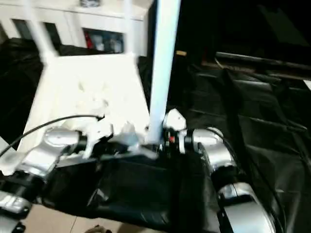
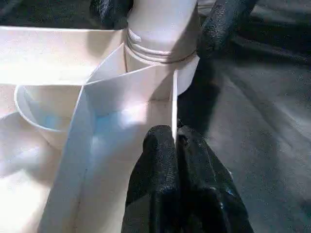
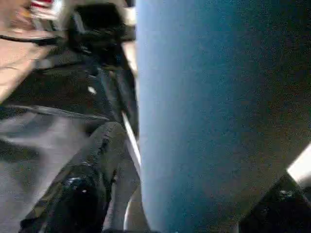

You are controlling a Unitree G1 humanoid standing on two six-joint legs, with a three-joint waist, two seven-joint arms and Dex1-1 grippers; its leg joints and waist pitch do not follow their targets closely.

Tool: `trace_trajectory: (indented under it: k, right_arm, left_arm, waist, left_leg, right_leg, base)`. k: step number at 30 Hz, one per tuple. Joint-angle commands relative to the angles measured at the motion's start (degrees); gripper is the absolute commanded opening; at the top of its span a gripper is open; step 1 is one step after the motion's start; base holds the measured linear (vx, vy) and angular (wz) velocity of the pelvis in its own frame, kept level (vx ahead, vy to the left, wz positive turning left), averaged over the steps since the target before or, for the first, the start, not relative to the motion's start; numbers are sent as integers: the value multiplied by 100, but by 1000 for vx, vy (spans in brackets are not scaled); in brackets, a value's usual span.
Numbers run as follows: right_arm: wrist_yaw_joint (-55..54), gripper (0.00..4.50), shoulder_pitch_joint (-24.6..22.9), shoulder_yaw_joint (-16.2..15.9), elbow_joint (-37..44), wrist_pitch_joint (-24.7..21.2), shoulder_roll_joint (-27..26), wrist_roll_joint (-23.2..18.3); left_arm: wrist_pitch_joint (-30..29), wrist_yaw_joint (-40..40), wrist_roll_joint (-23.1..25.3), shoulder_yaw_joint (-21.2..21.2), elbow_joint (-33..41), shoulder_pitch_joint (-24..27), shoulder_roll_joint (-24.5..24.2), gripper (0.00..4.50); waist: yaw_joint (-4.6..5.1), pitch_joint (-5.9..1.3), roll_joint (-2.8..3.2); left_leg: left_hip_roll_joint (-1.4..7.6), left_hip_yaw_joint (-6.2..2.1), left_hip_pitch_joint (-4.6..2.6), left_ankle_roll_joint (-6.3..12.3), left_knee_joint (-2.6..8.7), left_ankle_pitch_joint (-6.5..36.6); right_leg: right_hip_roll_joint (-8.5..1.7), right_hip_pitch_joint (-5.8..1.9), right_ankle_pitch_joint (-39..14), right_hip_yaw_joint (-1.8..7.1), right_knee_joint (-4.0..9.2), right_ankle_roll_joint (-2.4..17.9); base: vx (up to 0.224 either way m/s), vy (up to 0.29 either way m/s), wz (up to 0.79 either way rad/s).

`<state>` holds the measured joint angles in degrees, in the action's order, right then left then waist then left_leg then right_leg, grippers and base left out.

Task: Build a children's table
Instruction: Rotate leg to tighten

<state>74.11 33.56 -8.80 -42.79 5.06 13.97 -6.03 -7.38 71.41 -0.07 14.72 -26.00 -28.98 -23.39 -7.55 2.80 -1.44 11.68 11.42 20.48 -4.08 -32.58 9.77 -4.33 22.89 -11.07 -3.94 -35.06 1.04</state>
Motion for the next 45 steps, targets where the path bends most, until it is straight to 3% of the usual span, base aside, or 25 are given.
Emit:
trace_trajectory:
  k: [1,4,9,14,17,18,19,21,24,27,31,34,35,39,42,45]
  right_arm:
    - [624,289,-172,-650,118,-91,-179,113]
    - [727,266,-221,-702,187,-107,-154,153]
    - [841,233,-290,-763,317,-153,-91,186]
    - [589,203,-337,-699,300,-272,-188,162]
    - [43,199,-375,-620,190,-256,-325,298]
    - [-835,198,-372,-517,-50,-132,-513,528]
    - [-835,196,-372,-517,-50,-132,-513,528]
    - [-1813,195,-320,-315,-253,-248,-783,618]
    - [-2854,195,-274,-64,-398,-463,-1134,619]
    - [-3853,195,-184,94,-603,-586,-1497,652]
    - [-4300,195,-81,56,-735,-414,-1694,812]
    - [-4292,195,-19,100,-745,-322,-1717,814]
    - [-4241,230,-7,192,-719,-346,-1706,723]
    - [-3741,269,18,338,-565,-475,-1428,446]
    - [-3296,279,-15,196,-514,-322,-1216,476]
    - [-2139,279,-158,-185,-302,-77,-756,564]
  left_arm:
    - [153,-109,-44,29,21,-118,95,0]
    - [170,-27,-69,20,7,-108,36,0]
    - [188,94,-76,42,5,-77,-56,0]
    - [74,-451,74,-28,-125,-163,64,0]
    - [-121,-1008,90,-190,-120,-223,324,0]
    - [-351,-1579,197,-255,11,-201,579,0]
    - [-351,-1579,197,-255,11,-201,579,0]
    - [-566,-2143,307,-317,135,-155,847,0]
    - [-752,-2736,462,-325,263,-102,1153,0]
    - [-925,-3196,584,-340,372,-62,1421,0]
    - [-1030,-3461,662,-348,441,-42,1642,0]
    - [-1031,-3390,669,-247,469,-22,1669,0]
    - [-1018,-3338,657,-227,469,-14,1647,0]
    - [-822,-2795,497,-150,545,34,1431,0]
    - [-726,-2504,430,-116,575,61,1307,0]
    - [-593,-1926,280,-51,602,109,1061,0]
  waist:
    - [8,-337,57]
    - [-30,-332,58]
    - [-40,-346,42]
    - [-55,-340,35]
    - [-55,-295,35]
    - [-25,-278,35]
    - [-3,-255,25]
    - [31,-251,24]
    - [138,-248,-31]
    - [200,-253,-14]
    - [259,-260,-4]
    - [263,-279,11]
    - [261,-283,18]
    - [258,-302,16]
    - [248,-321,21]
    - [213,-339,1]
  left_leg:
    - [231,-94,-77,217,352,1390]
    - [230,-99,-89,145,362,1453]
    - [228,-101,-82,135,359,1358]
    - [224,-98,-79,148,355,1339]
    - [223,-96,-127,56,376,1623]
    - [226,-104,-146,-19,390,1780]
    - [205,-141,-149,-74,406,1947]
    - [204,-170,-157,-126,422,2060]
    - [185,-204,-144,-139,433,2187]
    - [163,-212,-137,-87,423,2249]
    - [161,-212,-136,-78,429,2312]
    - [176,-202,-109,-36,452,2216]
    - [184,-197,-101,-24,460,2170]
    - [183,-166,-81,32,452,1987]
    - [181,-143,-69,88,425,1819]
    - [177,-110,-52,231,384,1545]
  right_leg:
    - [-405,-249,-893,277,386,1351]
    - [-417,-245,-1103,285,410,1263]
    - [-408,-251,-958,282,384,1257]
    - [-416,-249,-973,281,387,1261]
    - [-430,-203,-1532,294,467,1152]
    - [-449,-185,-1900,308,504,1074]
    - [-464,-195,-2403,289,553,939]
    - [-479,-181,-2931,280,608,716]
    - [-477,-171,-3348,240,674,483]
    - [-471,-147,-3409,227,713,414]
    - [-455,-121,-3278,222,717,419]
    - [-435,-145,-2816,239,684,499]
    - [-430,-155,-2598,249,662,567]
    - [-416,-183,-2008,279,594,772]
    - [-419,-204,-1732,286,568,875]
    - [-408,-231,-1347,291,524,984]
  base:
    - [0,0,0]
    - [0,0,0]
    - [0,0,0]
    - [0,0,0]
    - [0,0,0]
    - [0,0,0]
    - [0,0,0]
    - [0,0,0]
    - [0,0,0]
    - [0,0,0]
    - [0,0,0]
    - [0,0,0]
    - [0,0,0]
    - [0,0,0]
    - [0,0,0]
    - [0,0,0]
